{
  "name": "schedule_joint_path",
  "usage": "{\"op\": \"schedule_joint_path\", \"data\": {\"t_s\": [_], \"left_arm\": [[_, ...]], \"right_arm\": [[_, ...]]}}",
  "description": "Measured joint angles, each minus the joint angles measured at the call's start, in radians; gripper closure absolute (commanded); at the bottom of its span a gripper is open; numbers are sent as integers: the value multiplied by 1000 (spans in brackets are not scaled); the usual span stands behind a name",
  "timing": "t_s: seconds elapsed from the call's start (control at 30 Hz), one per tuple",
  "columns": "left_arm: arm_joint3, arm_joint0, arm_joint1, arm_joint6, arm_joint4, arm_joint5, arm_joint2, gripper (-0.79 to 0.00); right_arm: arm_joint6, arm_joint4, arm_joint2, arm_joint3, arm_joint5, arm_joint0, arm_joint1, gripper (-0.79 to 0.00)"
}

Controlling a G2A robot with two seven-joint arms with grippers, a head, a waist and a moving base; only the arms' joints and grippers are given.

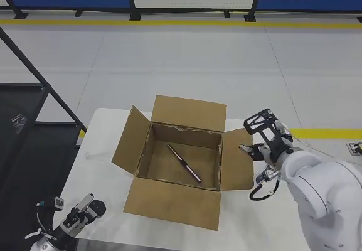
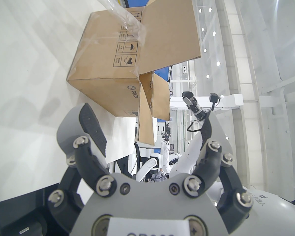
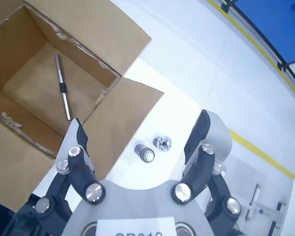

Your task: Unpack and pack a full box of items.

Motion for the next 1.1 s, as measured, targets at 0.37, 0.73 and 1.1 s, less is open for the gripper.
{"op": "schedule_joint_path", "data": {"t_s": [0.37,0.73,1.1], "left_arm": [[0,0,0,0,0,0,0,-785],[0,0,0,0,0,0,0,-785],[0,0,0,0,0,0,0,-785]], "right_arm": [[-9,24,165,127,71,-212,15,-785],[-147,139,136,386,132,-174,11,-767],[-210,191,110,517,175,-120,10,-262]]}}
